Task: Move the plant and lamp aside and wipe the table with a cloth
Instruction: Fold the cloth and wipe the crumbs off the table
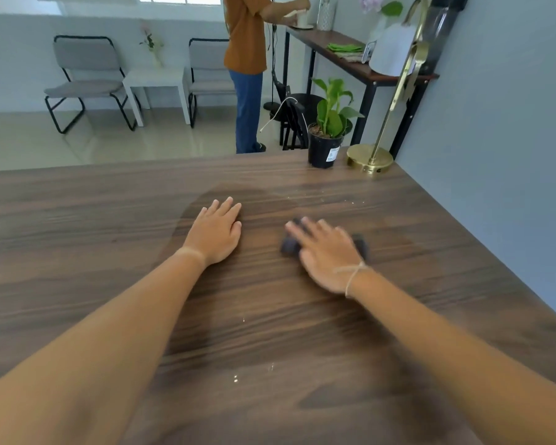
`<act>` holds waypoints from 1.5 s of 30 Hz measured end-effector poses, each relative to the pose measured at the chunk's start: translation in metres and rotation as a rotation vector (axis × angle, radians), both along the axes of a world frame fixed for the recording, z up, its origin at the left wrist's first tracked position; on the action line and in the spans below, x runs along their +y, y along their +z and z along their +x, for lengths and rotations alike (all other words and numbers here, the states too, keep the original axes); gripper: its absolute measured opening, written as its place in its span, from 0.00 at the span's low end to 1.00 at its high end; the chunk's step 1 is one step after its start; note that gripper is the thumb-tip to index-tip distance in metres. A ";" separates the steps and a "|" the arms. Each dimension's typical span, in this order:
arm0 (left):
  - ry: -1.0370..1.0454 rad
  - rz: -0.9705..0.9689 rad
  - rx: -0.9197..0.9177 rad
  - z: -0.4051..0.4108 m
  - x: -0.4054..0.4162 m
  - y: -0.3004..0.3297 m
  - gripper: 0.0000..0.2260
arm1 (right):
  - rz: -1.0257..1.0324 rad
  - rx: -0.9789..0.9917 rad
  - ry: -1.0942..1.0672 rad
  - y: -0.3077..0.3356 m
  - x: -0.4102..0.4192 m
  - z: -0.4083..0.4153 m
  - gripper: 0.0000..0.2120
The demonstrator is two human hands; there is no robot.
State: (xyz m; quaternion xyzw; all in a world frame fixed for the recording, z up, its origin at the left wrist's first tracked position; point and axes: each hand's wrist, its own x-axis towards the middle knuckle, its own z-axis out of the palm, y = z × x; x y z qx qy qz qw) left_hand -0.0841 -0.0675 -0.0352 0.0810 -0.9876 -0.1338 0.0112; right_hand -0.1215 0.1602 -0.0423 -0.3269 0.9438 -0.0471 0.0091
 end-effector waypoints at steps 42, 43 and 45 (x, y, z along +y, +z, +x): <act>0.131 -0.038 -0.040 -0.017 -0.007 -0.009 0.24 | -0.036 0.006 0.298 -0.004 -0.099 -0.124 0.22; 0.129 -0.039 -0.041 -0.017 -0.007 -0.009 0.24 | -0.036 0.010 0.352 -0.003 -0.085 -0.118 0.22; 0.130 -0.038 -0.041 -0.017 -0.008 -0.010 0.23 | -0.033 0.022 0.363 -0.003 -0.051 -0.126 0.22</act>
